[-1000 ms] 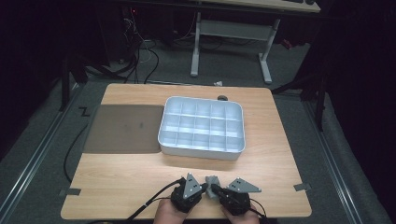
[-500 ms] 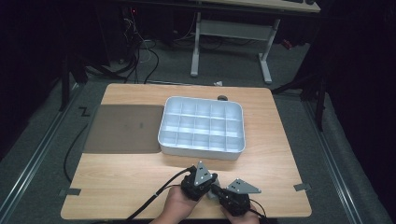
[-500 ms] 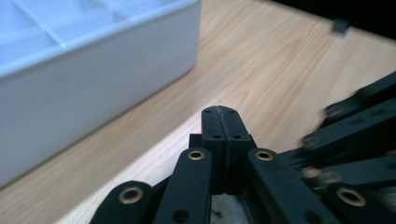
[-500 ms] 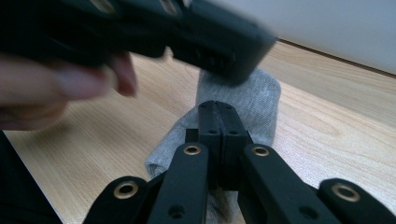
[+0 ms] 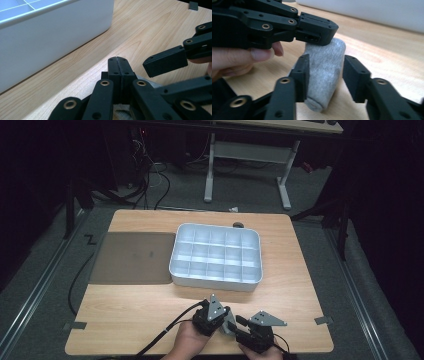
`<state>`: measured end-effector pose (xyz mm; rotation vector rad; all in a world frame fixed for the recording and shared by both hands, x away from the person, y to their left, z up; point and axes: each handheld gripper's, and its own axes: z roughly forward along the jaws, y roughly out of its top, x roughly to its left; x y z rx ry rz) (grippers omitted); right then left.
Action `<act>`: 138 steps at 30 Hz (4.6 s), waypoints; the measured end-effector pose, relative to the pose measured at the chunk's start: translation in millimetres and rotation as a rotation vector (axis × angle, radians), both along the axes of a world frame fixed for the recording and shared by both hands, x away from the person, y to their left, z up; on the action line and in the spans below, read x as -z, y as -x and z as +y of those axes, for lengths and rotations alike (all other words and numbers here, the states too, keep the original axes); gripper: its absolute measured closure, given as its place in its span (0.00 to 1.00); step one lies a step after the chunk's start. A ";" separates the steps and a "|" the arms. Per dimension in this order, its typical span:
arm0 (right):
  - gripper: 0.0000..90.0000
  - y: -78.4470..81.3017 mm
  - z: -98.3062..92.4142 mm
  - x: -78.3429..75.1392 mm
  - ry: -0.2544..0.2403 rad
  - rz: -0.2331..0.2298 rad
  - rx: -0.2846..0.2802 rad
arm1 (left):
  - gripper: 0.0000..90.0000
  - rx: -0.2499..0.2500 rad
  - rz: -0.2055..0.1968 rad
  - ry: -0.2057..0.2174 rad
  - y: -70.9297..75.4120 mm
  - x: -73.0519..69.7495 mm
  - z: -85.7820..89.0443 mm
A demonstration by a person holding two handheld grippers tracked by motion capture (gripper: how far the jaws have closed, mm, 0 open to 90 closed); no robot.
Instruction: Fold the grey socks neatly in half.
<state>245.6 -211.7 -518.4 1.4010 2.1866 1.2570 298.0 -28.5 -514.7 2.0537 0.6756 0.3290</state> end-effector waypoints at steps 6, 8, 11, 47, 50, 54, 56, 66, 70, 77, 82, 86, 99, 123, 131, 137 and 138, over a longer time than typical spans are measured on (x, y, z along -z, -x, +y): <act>0.59 -5.5 3.6 6.0 0.006 0.055 -0.016 | 1.00 -0.001 0.017 0.028 2.2 0.3 5.6; 0.59 -7.0 4.5 7.9 -0.001 0.072 -0.023 | 1.00 -0.011 0.016 0.053 6.1 -2.2 12.2; 0.60 -7.4 5.2 8.6 -0.008 0.087 -0.031 | 0.94 -0.018 0.012 0.065 14.0 -4.6 23.5; 0.68 -33.9 -4.5 7.3 -0.131 0.340 -0.130 | 1.00 0.025 0.085 -0.074 30.9 17.7 27.1; 0.69 -36.4 -4.6 7.5 -0.139 0.359 -0.140 | 1.00 0.028 0.086 -0.072 30.3 18.6 27.3; 0.70 -38.1 -4.5 7.7 -0.149 0.376 -0.148 | 1.00 0.029 0.089 -0.071 29.2 19.0 26.9; 0.70 -38.6 -3.8 8.1 -0.149 0.374 -0.156 | 1.00 0.029 0.087 -0.073 29.3 19.1 26.7; 0.79 -40.6 -4.6 7.8 -0.144 0.371 -0.180 | 1.00 0.033 0.093 -0.068 28.0 18.8 28.1; 0.79 -41.2 -5.2 7.6 -0.139 0.364 -0.189 | 0.98 0.024 0.067 -0.073 30.6 18.4 28.6; 0.80 -40.7 -4.3 6.3 -0.122 0.340 -0.189 | 0.89 0.002 0.064 -0.053 27.9 13.0 39.7; 0.80 -39.3 -4.7 5.8 -0.113 0.319 -0.182 | 0.85 -0.006 0.059 -0.063 25.1 10.9 49.2; 0.80 -38.8 -6.7 5.2 -0.104 0.297 -0.167 | 0.82 -0.031 0.063 -0.049 21.8 10.9 58.5; 0.80 -37.4 -16.0 0.0 -0.060 0.229 -0.109 | 0.78 -0.086 0.058 -0.047 13.1 8.8 81.8; 0.80 -34.9 -18.6 -13.9 0.177 0.087 -0.087 | 0.71 -0.220 0.016 -0.033 2.6 6.5 147.9; 0.80 -35.9 -23.6 -19.8 0.252 0.076 -0.063 | 0.66 -0.281 0.007 0.030 0.6 8.1 170.5; 0.80 -39.0 -26.3 -26.9 0.340 0.078 -0.071 | 0.62 -0.303 -0.007 0.036 0.8 9.4 174.7; 0.80 -39.9 -26.5 -28.2 0.353 0.083 -0.071 | 0.62 -0.302 -0.008 0.032 0.7 10.6 174.3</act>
